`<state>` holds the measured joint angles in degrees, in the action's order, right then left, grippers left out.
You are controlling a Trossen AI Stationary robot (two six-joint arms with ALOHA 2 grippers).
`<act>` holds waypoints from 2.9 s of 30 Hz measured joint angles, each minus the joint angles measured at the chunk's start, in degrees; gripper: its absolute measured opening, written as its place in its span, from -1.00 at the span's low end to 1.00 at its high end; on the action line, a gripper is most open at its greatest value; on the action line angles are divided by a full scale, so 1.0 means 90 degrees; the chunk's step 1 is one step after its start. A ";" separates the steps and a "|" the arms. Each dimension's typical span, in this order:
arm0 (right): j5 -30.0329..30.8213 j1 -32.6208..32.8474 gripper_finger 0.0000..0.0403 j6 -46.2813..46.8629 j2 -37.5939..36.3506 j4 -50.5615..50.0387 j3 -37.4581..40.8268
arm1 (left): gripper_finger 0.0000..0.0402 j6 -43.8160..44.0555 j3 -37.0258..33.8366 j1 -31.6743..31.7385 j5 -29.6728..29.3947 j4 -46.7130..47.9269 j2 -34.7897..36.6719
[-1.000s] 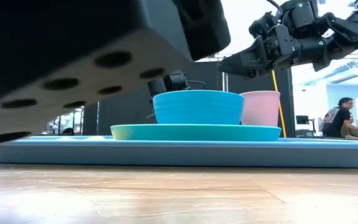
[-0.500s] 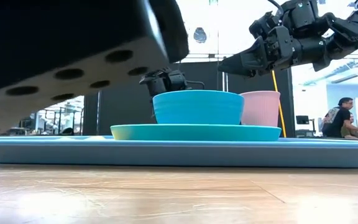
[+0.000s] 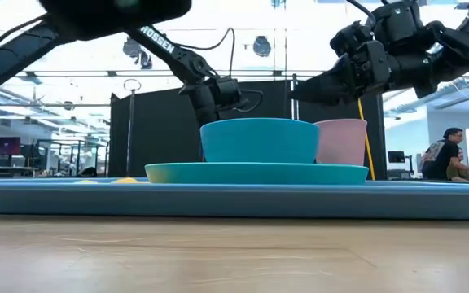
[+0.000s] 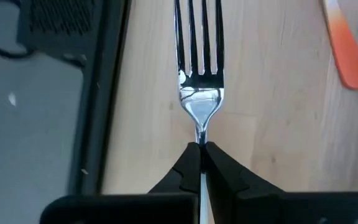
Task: Set up tray
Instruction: Put the orange fork on the yellow napkin
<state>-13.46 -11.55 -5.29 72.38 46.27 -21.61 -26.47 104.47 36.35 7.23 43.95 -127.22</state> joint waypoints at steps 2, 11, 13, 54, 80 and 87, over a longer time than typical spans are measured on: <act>0.0001 0.0000 -0.04 0.0007 0.0000 0.0241 0.0141 | -0.96 0.0421 0.0000 0.0001 0.0026 0.0137 -0.0007; -0.0001 0.0000 -0.04 -0.0081 0.0000 0.0741 0.0367 | -0.96 0.1689 0.0000 -0.0006 -0.0407 0.0679 0.0105; -0.0004 0.0002 -0.04 -0.0142 0.0000 0.0700 0.0367 | -0.96 0.2045 0.0000 0.0006 -0.0351 0.0817 0.0208; -0.0032 0.0549 -0.04 -0.0349 0.0000 0.0348 0.0367 | -0.96 0.9413 -0.5271 -0.3273 -0.2180 -0.1093 0.4403; -0.0032 0.0546 -0.04 -0.0373 -0.0002 0.1120 0.0756 | -0.96 1.2991 -0.5645 -0.5342 -0.3206 -0.0072 0.4337; -0.0033 0.0549 -0.04 -0.0373 -0.0002 0.1201 0.0756 | -0.96 1.3483 -0.6055 -0.5477 -0.2955 -0.0268 0.4335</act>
<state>-13.76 -6.61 -8.64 72.36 57.09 -14.81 94.87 49.97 -12.95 -19.36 41.54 -88.20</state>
